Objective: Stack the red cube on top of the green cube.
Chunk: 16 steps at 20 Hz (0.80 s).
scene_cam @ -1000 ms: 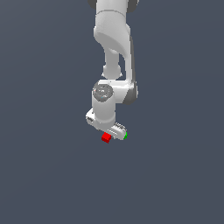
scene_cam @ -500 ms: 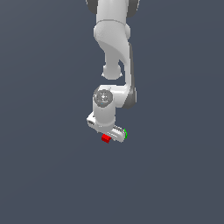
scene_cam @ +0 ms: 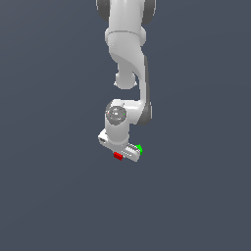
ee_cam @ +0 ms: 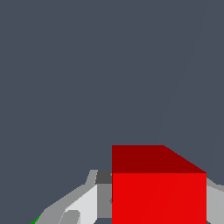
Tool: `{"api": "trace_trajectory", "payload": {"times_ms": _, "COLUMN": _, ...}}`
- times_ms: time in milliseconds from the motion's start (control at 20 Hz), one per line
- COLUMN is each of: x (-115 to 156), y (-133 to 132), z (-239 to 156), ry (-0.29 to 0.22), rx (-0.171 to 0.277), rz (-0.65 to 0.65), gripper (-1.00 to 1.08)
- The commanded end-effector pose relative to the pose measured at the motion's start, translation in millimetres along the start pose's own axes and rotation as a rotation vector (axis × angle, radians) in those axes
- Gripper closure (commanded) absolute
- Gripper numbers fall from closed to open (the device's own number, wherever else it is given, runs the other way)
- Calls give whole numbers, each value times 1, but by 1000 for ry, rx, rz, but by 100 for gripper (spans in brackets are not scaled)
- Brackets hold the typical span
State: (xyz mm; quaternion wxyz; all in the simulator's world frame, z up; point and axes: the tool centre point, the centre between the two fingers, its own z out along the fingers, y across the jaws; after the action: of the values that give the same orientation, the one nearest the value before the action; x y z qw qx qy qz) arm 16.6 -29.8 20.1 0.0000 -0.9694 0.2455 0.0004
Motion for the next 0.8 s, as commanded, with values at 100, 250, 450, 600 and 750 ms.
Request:
{"api": "trace_trajectory", "payload": {"times_ms": 100, "x": 0, "y": 0, "z": 0, "ry": 1, "rx": 0, "rz": 0, "gripper": 108}}
{"api": "trace_trajectory", "payload": {"times_ms": 250, "x": 0, "y": 0, "z": 0, "ry": 1, "rx": 0, "rz": 0, "gripper": 108}}
{"api": "trace_trajectory", "payload": {"times_ms": 450, "x": 0, "y": 0, "z": -1, "ry": 1, "rx": 0, "rz": 0, "gripper": 108}}
{"api": "trace_trajectory", "payload": {"times_ms": 600, "x": 0, "y": 0, "z": -7, "ry": 1, "rx": 0, "rz": 0, "gripper": 108}}
{"api": "trace_trajectory", "payload": {"times_ms": 750, "x": 0, "y": 0, "z": -19, "ry": 1, "rx": 0, "rz": 0, "gripper": 108}}
